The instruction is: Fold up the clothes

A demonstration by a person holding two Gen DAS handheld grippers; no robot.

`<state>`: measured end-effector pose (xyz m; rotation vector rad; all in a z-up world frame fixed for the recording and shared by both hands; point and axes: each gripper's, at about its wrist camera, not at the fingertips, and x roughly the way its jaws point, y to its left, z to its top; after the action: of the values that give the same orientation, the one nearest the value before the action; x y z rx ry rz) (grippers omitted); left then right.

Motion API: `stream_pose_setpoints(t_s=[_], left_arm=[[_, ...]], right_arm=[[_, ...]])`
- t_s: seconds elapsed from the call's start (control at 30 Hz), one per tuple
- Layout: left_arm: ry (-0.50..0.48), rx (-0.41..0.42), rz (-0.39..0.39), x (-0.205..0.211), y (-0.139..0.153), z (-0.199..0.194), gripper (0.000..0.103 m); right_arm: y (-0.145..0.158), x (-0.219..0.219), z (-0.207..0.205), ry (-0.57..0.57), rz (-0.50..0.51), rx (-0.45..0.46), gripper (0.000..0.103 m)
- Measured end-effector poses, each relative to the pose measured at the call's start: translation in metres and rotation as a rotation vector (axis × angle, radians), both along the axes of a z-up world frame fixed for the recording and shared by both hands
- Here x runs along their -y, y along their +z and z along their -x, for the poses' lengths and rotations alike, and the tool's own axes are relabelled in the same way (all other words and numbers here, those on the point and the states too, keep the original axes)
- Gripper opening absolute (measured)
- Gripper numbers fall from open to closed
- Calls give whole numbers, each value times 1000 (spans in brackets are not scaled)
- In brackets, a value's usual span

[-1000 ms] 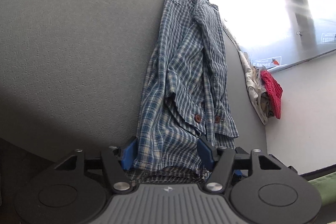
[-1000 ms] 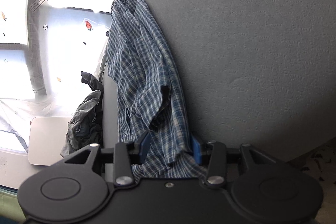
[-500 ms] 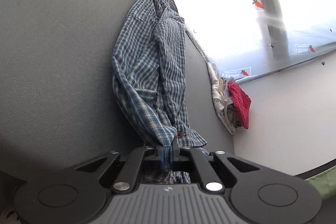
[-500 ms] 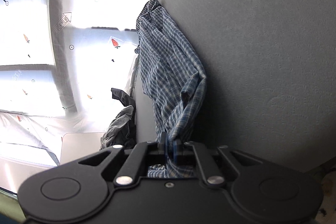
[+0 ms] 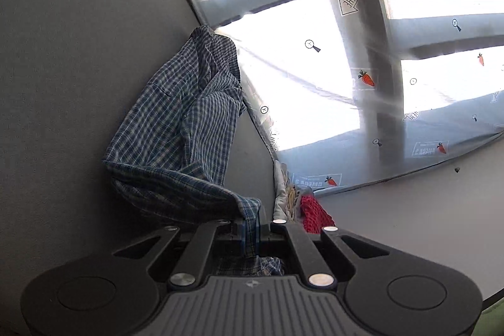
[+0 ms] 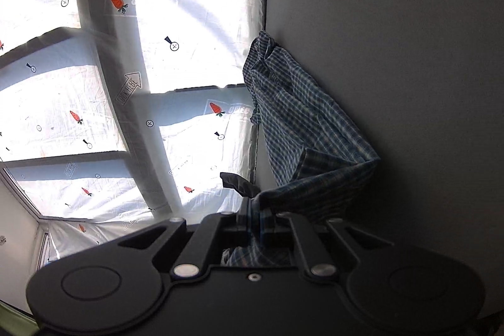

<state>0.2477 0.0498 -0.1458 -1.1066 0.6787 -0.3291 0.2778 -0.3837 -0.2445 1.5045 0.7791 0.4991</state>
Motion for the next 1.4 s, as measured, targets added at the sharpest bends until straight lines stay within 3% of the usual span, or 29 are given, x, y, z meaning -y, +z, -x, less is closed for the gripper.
stream_pose_setpoints(t_s=[0.13, 0.5, 0.83, 1.03, 1.23, 1.4], left_arm=[[63, -10, -27, 11, 2, -19, 5], [259, -71, -4, 34, -22, -66, 5], [334, -144, -50, 37, -53, -98, 5], [376, -191, -11, 30, -74, -102, 5], [378, -199, -10, 23, -68, -117, 6], [399, -162, -16, 17, -53, -125, 23]], right_arm=[[-5, 3, -29, 25, -10, -33, 5], [-19, 2, -114, 95, 36, -149, 6], [-47, -11, -179, 180, 142, -268, 8], [-66, -10, -188, 121, 149, -378, 12], [-62, -11, -193, 80, 131, -373, 14], [-51, -8, -198, 43, 115, -342, 16]])
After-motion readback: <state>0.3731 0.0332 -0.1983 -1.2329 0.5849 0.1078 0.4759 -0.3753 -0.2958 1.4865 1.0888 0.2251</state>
